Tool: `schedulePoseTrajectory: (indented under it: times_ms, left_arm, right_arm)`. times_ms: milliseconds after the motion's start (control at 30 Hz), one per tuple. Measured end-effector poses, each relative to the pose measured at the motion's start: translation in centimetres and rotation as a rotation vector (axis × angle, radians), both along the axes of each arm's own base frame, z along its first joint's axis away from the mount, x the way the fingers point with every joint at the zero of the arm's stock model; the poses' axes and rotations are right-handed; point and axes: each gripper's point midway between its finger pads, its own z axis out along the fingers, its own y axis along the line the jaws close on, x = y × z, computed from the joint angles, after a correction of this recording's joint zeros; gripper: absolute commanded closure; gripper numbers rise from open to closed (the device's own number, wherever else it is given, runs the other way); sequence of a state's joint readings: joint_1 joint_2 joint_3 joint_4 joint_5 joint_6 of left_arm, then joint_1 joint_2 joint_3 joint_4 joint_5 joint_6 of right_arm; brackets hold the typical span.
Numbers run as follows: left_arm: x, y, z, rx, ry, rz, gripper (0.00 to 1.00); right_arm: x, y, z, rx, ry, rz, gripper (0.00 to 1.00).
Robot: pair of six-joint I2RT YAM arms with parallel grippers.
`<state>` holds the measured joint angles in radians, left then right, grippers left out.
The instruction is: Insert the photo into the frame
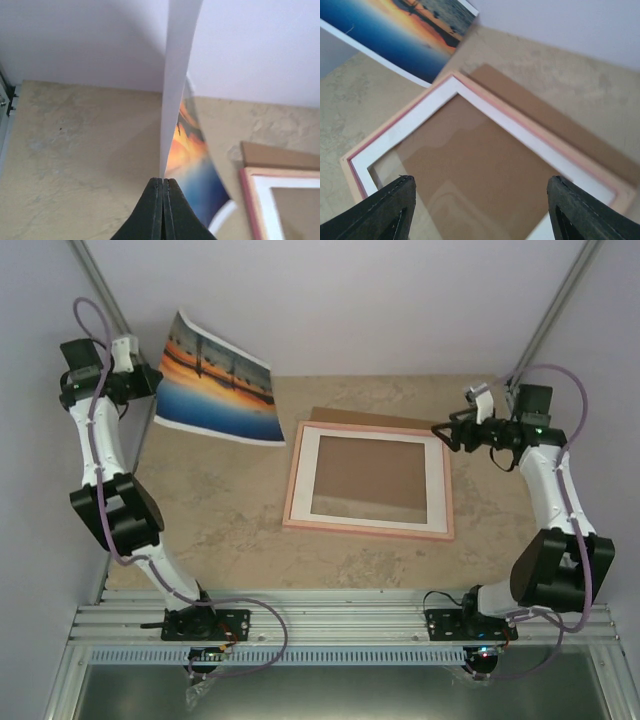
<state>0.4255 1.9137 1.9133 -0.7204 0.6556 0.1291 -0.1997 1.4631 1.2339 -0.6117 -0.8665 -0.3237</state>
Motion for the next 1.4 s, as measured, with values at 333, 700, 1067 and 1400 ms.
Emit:
schedulePoseTrajectory:
  times_ms: [333,700,1067,1400]
  left_arm:
    - [-4.6,-3.3,10.0,-0.333,-0.116,0.128,1.00]
    - [-9.1,-6.5,15.3,-0.690,-0.106,0.264,1.00]
    - [-11.5,-9.7,16.2,-0.881,-0.058,0.320,1.00]
    - [-12.0,-11.9,14.6,-0.938,-0.003,0.308,1.00]
  right_arm:
    - [0.6,12.3,9.5,-0.136,-0.353,0.212,0.22]
    - [-5.0,28.1,12.4,-0.260,-0.697,0.465,0.13]
    - [-8.7,40.7,17.0,-0.224,-0.910,0.554,0.22]
    - [-7.6,43.7,15.5,-0.296,-0.939,0.508,0.44]
